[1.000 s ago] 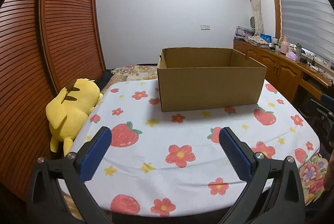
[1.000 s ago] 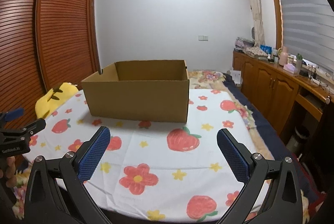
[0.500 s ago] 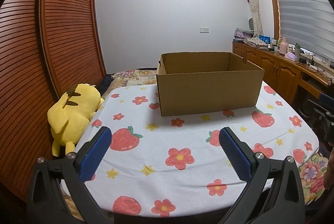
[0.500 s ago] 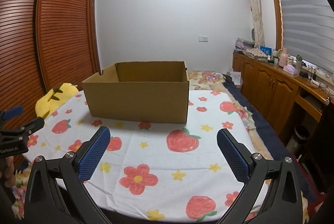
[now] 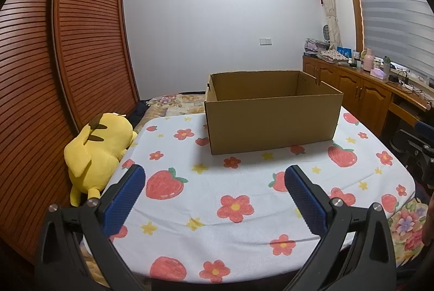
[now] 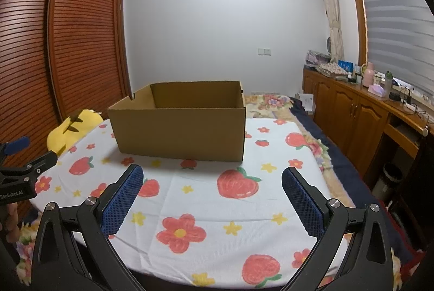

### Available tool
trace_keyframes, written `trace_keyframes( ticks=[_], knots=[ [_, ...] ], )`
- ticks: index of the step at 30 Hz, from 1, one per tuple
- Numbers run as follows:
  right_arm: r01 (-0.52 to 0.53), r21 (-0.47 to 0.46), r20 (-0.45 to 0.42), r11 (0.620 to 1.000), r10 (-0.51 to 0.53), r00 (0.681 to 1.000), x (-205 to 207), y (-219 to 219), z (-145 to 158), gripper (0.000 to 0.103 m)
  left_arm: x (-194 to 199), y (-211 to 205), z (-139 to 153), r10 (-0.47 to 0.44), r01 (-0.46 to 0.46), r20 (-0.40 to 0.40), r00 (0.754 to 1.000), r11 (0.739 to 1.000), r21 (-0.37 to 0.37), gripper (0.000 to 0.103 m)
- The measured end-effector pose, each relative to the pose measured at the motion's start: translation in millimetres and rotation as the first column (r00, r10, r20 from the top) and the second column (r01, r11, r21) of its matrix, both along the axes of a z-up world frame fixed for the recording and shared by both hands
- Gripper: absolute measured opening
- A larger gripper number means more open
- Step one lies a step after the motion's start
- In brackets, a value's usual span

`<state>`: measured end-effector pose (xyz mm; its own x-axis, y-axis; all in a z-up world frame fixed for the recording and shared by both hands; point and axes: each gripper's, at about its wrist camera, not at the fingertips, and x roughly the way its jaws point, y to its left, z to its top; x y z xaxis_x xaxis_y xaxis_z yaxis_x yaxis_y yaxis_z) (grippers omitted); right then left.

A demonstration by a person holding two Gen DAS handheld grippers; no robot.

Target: Organize snacks

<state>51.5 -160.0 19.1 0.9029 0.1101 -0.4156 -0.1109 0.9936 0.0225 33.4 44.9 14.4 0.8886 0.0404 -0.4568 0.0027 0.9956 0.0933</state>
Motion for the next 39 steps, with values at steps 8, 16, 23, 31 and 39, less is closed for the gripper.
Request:
trace_keyframes(
  ticks=[8, 16, 23, 31, 39],
  knots=[
    [0.002, 0.001, 0.004, 1.000, -0.002, 1.000, -0.4, 1.3, 2.6, 0.103, -1.6, -1.0, 2.3, -0.004, 0.004, 0.008, 1.000, 1.000, -0.001, 0.103],
    [-0.003, 0.007, 0.006, 1.000, 0.002, 1.000, -1.8, 1.6, 4.8, 0.103, -1.7, -0.6, 2.2, -0.003, 0.003, 0.009, 1.000, 1.000, -0.009, 0.103],
    [-0.010, 0.012, 0.012, 1.000, 0.010, 1.000, -6.2, 3.2, 8.6, 0.103, -2.7, -0.6, 1.8, -0.003, 0.004, 0.011, 1.000, 1.000, -0.014, 0.103],
    [-0.013, 0.012, 0.013, 1.000, 0.013, 1.000, -7.5, 3.8, 8.8, 0.103, -4.8, -1.2, 2.1, -0.003, 0.003, 0.017, 1.000, 1.000, -0.014, 0.103],
    [-0.014, 0.012, 0.012, 1.000, 0.014, 1.000, -7.9, 3.9, 8.6, 0.103, -6.7, -1.9, 3.2, -0.004, 0.005, 0.023, 1.000, 1.000, -0.011, 0.103]
  ],
)
